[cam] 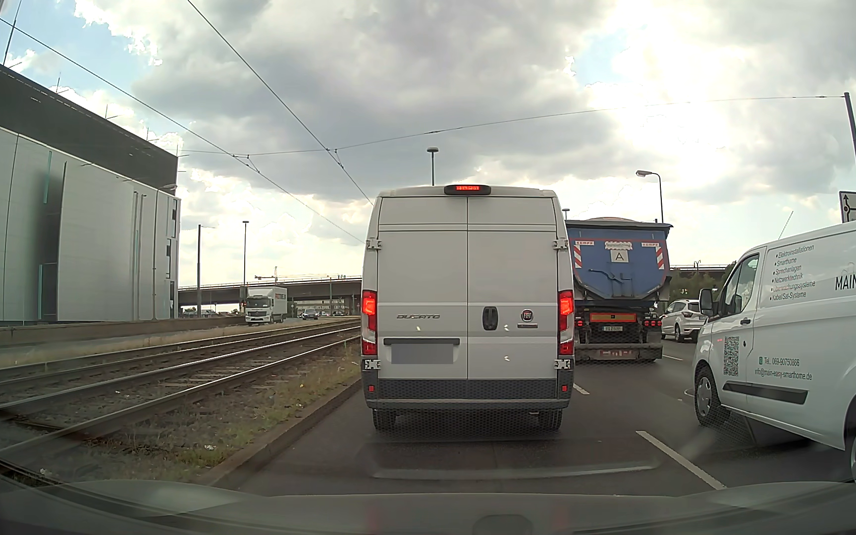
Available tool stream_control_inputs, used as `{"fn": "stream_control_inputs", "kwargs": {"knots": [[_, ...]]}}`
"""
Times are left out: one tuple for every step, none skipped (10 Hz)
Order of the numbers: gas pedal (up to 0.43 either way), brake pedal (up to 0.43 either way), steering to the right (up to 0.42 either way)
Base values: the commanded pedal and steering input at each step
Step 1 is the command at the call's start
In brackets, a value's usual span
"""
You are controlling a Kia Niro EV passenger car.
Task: Follow the waypoints while adhering to traffic rules and regulations
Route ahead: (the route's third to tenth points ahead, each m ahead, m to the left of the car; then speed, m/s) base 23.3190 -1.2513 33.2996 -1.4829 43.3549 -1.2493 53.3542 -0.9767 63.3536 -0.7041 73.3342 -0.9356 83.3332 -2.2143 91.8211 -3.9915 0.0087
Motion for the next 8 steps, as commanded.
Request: {"fn": "stream_control_inputs", "kwargs": {"knots": [[0.000, 0.165, -0.009], [0.000, 0.159, -0.009], [0.000, 0.140, -0.009], [0.000, 0.085, -0.009], [0.000, 0.043, -0.009], [0.000, 0.037, -0.009], [0.000, 0.037, -0.009], [0.000, 0.037, -0.009]]}}
